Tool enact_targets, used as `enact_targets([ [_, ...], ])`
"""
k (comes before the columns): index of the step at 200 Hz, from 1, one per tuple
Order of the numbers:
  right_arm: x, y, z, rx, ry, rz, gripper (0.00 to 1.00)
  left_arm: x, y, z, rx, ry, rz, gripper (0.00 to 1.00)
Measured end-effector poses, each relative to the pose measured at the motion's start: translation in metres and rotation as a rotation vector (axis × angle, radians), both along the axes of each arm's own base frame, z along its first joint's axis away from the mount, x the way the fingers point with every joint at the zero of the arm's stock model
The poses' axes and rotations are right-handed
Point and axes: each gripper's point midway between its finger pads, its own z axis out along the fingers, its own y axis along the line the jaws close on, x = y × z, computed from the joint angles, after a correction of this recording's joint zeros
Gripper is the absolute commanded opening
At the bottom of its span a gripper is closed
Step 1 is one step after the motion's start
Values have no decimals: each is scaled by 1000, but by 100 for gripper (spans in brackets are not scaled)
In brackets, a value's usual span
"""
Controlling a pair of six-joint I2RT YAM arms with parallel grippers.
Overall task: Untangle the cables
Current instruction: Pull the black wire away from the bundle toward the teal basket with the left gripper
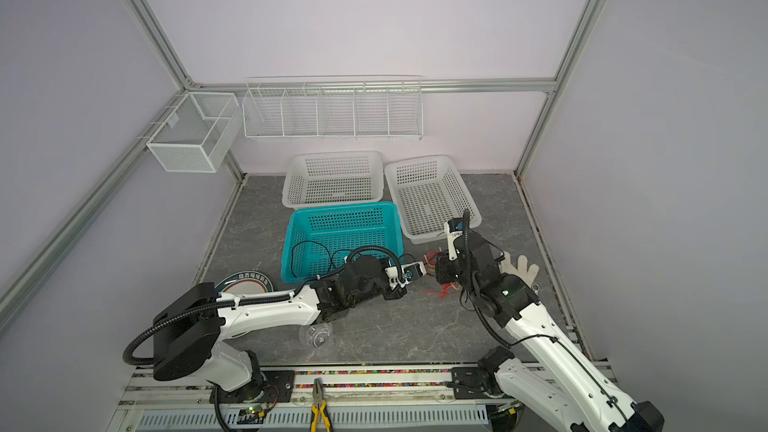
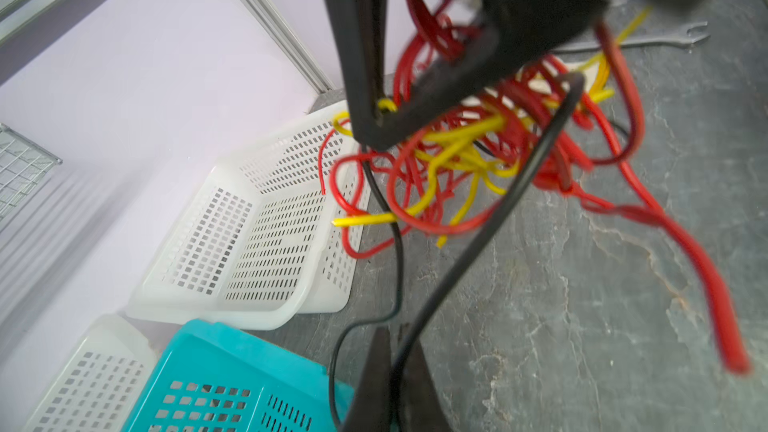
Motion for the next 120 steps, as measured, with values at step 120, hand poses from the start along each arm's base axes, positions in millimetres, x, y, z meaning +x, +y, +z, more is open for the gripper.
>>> enact_targets([
  [120, 23, -14, -97, -61, 175, -122, 10, 8, 35, 92, -150, 12, 154, 0],
])
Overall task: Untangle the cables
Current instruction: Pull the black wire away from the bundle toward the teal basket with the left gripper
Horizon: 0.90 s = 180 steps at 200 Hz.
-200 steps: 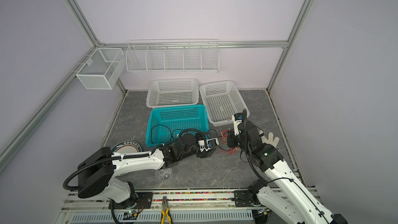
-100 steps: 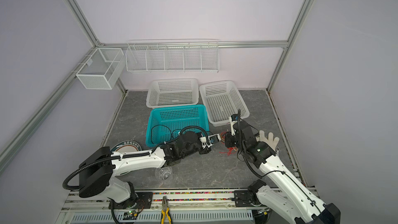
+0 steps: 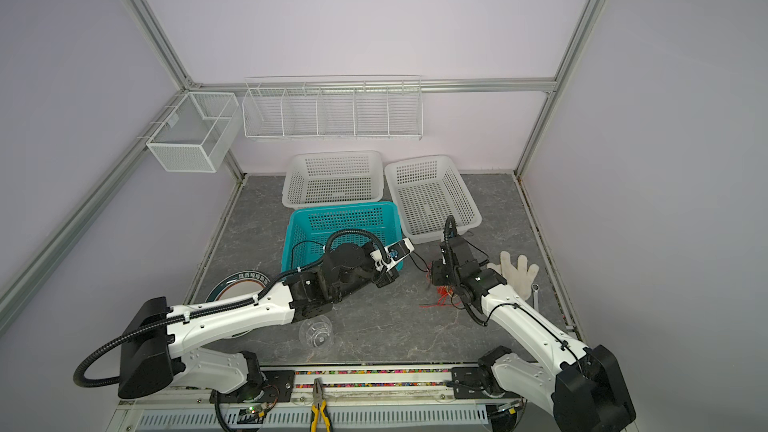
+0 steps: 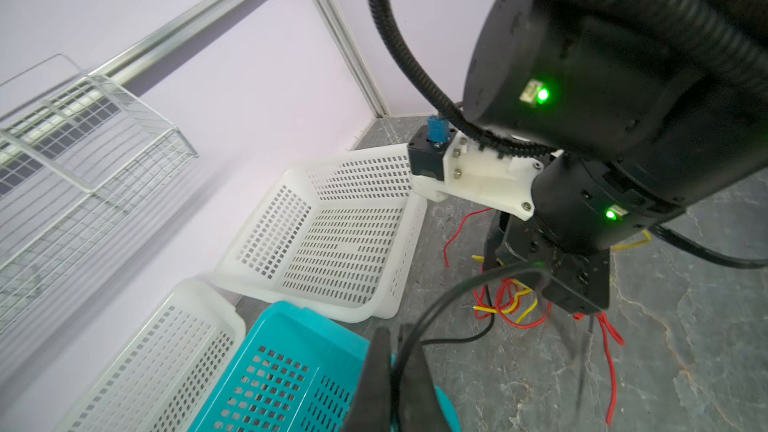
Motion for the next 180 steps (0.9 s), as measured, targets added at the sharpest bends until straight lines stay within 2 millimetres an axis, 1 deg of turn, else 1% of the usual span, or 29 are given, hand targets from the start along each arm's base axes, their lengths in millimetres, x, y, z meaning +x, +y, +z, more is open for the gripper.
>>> enact_targets([
  [20, 3, -2, -4, 3, 2, -14, 10, 4, 9, 26, -40, -24, 42, 0],
  [37, 5, -4, -9, 2, 9, -25, 10, 7, 19, 54, -91, -54, 84, 0],
  [61, 7, -7, -16, -7, 26, -36, 10, 9, 41, 95, -174, -96, 150, 0],
  [82, 8, -7, -22, -13, 43, -41, 10, 10, 63, 123, -234, -124, 214, 0],
  [102, 9, -8, -28, -22, 57, -47, 10, 14, 82, 137, -265, -143, 287, 0],
  [136, 11, -11, -40, -41, 91, -60, 10, 21, 112, 147, -275, -169, 419, 0],
  [159, 14, -10, -42, -43, 97, -66, 10, 25, 134, 155, -287, -187, 495, 0],
  [180, 17, -9, -43, -42, 99, -68, 10, 30, 158, 164, -312, -199, 569, 0],
])
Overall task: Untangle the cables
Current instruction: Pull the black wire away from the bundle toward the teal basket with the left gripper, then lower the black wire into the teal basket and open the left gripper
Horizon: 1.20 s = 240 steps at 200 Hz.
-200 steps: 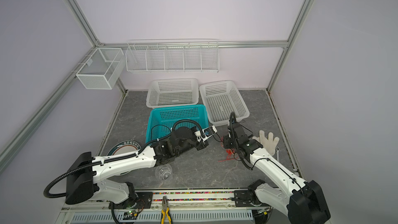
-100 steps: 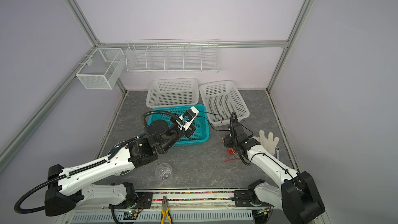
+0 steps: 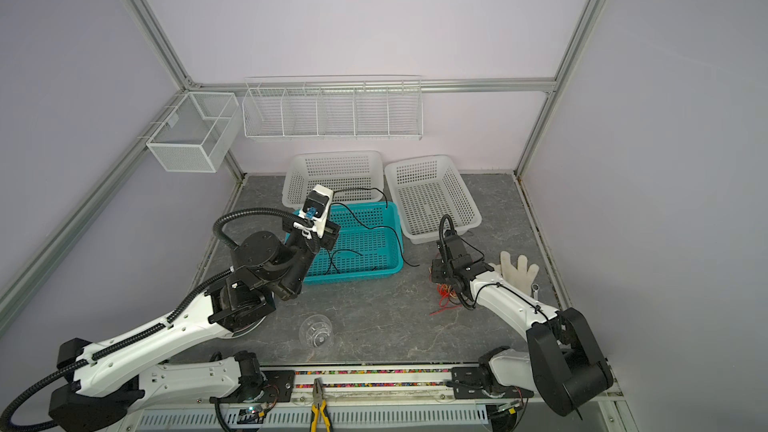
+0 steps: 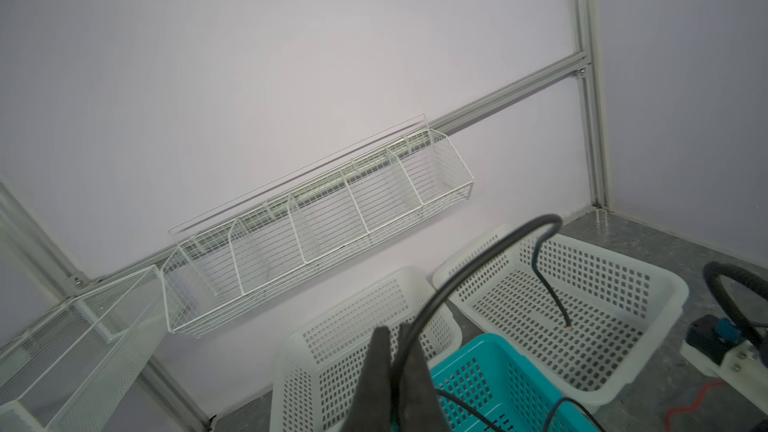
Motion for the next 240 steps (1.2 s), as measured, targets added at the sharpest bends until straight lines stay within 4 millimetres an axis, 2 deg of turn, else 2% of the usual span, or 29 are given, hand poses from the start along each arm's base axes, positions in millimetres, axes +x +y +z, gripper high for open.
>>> enact_targets([
  [30, 4, 2, 0, 1, 1, 1, 10, 10, 37, 8, -27, -2, 116, 0],
  [53, 5, 3, 1, 4, 0, 3, 10, 22, 64, 2, -14, 12, 226, 0],
  [73, 5, 4, 1, 10, 0, 6, 10, 36, 83, -16, 21, 49, 314, 0],
  [99, 5, 6, 1, 17, 2, 11, 10, 55, 95, -56, 83, 123, 374, 0],
  [113, 5, 7, 1, 24, 3, 16, 10, 63, 90, -81, 125, 170, 367, 0],
  [149, 4, 9, 2, 34, 5, 22, 10, 78, 62, -146, 234, 297, 300, 0],
  [202, 4, 11, 5, 47, -3, 28, 10, 90, 29, -225, 355, 479, 220, 0],
  [240, 3, 13, 6, 55, -1, 35, 10, 96, 15, -269, 428, 591, 203, 0],
])
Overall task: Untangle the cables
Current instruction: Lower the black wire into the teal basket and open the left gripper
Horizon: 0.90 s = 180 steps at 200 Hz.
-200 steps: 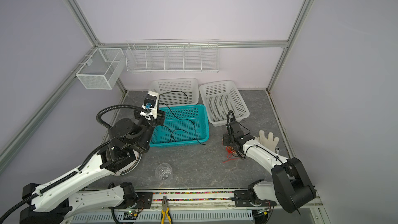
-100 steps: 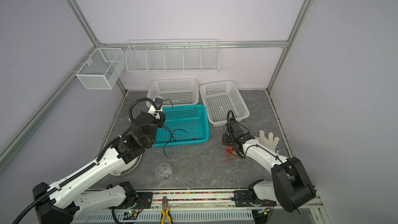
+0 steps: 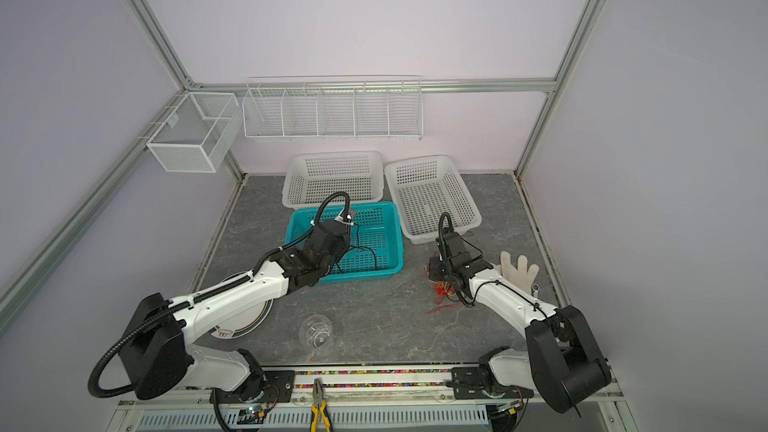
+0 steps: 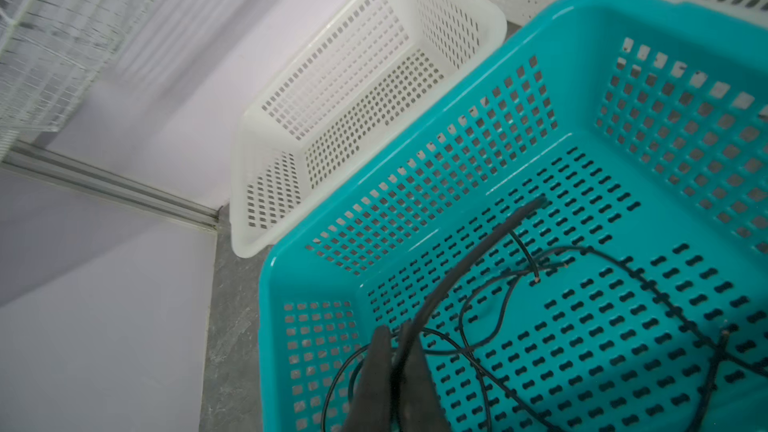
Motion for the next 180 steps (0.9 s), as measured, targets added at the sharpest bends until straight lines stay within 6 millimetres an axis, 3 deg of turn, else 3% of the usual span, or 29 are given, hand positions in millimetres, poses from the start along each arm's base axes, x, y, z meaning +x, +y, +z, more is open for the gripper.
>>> enact_targets([
  [30, 0, 3, 5, 18, -10, 9, 11, 4, -5, -29, 50, 78, 17, 3],
  [57, -1, 5, 16, 42, -37, 21, 12, 5, -7, -41, 71, 118, 29, 37],
  [68, -2, 7, 21, 53, -47, 30, 13, 5, -7, -42, 61, 123, 36, 54],
  [98, -4, 12, 32, 81, -70, 61, 17, 3, -8, -43, 44, 136, 30, 86],
  [106, -5, 13, 34, 85, -72, 68, 18, 3, -9, -41, 32, 137, 25, 99],
  [132, -6, 17, 37, 100, -70, 92, 22, -1, -15, -24, -32, 126, -9, 99],
  [180, -8, 29, 41, 132, -66, 143, 33, -19, -25, 28, -221, 58, -119, 99],
])
